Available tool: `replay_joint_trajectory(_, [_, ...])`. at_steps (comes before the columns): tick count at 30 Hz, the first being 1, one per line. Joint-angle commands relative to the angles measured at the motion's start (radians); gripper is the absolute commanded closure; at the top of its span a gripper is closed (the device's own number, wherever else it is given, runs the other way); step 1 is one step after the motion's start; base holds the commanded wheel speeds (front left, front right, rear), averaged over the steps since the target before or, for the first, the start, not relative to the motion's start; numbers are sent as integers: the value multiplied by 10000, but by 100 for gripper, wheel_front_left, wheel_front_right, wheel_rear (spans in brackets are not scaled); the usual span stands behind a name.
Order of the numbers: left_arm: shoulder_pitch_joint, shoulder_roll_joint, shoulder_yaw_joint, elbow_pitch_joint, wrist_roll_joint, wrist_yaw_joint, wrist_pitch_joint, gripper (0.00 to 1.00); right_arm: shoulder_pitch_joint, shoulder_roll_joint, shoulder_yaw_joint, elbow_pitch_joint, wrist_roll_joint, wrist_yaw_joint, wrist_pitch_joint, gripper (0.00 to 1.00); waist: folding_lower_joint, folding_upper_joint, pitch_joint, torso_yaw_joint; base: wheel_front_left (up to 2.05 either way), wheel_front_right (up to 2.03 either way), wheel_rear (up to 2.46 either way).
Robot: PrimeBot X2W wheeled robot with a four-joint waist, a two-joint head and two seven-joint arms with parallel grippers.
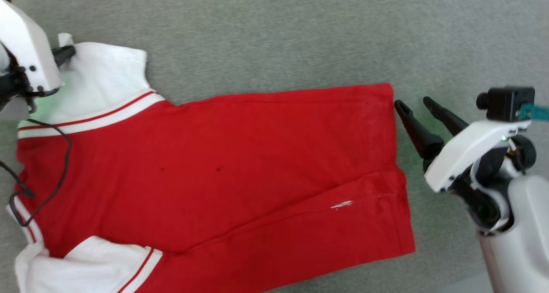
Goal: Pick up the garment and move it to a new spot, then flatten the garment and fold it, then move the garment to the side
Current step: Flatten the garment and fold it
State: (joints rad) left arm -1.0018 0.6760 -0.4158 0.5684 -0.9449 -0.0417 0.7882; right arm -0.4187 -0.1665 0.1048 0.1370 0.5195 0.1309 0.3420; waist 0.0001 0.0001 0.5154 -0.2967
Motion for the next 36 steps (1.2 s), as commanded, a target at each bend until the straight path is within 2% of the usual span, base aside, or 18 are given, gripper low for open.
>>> replay_joint_trajectory(1, [40,-88,-88,72,27,-31,-26,100,-271,-93,-20,80,79,-2,242,0,-1,-1,-128,276,0,0,0])
replay_joint_trajectory(6, [-469,-428,-285,-279,204,-347,-379,100,-1042,-510,-24,658,267,-4,2321,0,-1,-1,-64,986,0,0,0])
replay_joint_trajectory(12, [-591,-727,-499,-707,273,-556,-703,100,-1387,-544,95,1476,203,-2,4475,0,-1,-1,125,1645,0,0,0])
replay_joint_trajectory(14, [-516,-782,-552,-741,228,-629,-804,100,-1344,-467,111,1699,159,-2,5088,62,-1,-1,126,1788,0,0,0])
replay_joint_trajectory(15, [-472,-815,-563,-763,209,-634,-867,100,-1366,-420,110,1709,146,1,5242,89,-1,-1,113,1852,0,0,0])
replay_joint_trajectory(16, [-418,-839,-582,-779,196,-649,-928,100,-1393,-396,99,1680,124,11,5366,100,-1,-1,92,1903,0,0,0])
replay_joint_trajectory(22, [13,-903,-541,-861,42,-760,-1519,100,-1504,-799,-194,833,-333,10,5087,100,-1,-1,-341,2165,0,0,0])
replay_joint_trajectory(26, [679,-956,-273,-1036,-203,-797,-2372,100,-1242,-1038,-477,215,-629,-4,4618,100,-1,-1,-927,2376,0,0,0])
replay_joint_trajectory(31, [2255,-841,119,-1421,-552,-760,-3467,100,-326,-983,-825,-279,-699,-4,4213,100,-1,-1,-1947,2610,0,0,0])
replay_joint_trajectory(36, [4436,-670,418,-2180,-814,-389,-4334,100,889,-878,-1196,-394,-615,-4,4021,100,-1,-1,-2955,2821,0,0,0])
